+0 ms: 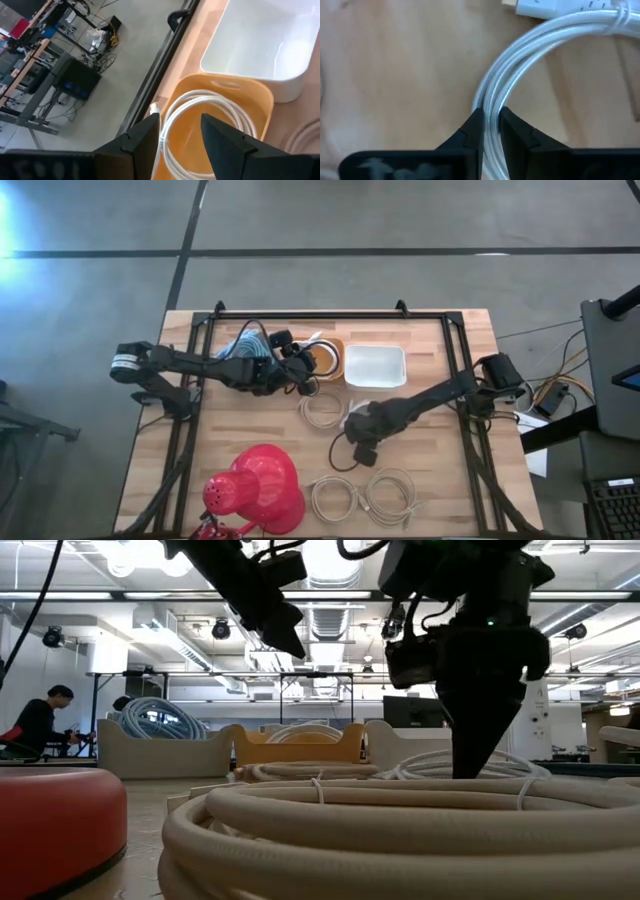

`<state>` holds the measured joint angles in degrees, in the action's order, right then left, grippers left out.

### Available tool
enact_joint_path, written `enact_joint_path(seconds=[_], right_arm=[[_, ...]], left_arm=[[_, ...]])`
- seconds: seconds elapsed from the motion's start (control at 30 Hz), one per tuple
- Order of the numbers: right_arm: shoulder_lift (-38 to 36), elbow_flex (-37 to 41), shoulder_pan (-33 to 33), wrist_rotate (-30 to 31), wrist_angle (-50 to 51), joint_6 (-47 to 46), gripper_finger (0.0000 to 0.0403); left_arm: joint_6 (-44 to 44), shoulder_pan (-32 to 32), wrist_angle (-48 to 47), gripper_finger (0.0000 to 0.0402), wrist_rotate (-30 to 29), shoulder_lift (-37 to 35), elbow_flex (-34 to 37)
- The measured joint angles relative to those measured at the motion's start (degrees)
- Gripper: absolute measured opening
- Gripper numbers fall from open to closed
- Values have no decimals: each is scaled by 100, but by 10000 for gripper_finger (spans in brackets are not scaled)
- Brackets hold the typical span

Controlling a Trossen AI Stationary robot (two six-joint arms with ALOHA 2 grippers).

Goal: Sort HDMI cables
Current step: Put the white HDMI cable into the orange bin

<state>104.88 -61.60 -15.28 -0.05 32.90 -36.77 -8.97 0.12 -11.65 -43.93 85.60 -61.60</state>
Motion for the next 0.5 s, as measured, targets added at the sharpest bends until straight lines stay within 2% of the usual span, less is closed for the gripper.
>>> enact_joint_path(seconds=[0.3,0.4,0.5], right_arm=[[-267,-822,-12,-9,1154,209,24],[-344,-1034,-14,36,1170,440,24],[-490,-1307,16,329,1131,742,23]], left_arm=[[-45,-124,-93,177,-83,-49,2],[-172,-213,-97,177,-310,-181,2],[-170,-310,-102,177,-386,-395,2]])
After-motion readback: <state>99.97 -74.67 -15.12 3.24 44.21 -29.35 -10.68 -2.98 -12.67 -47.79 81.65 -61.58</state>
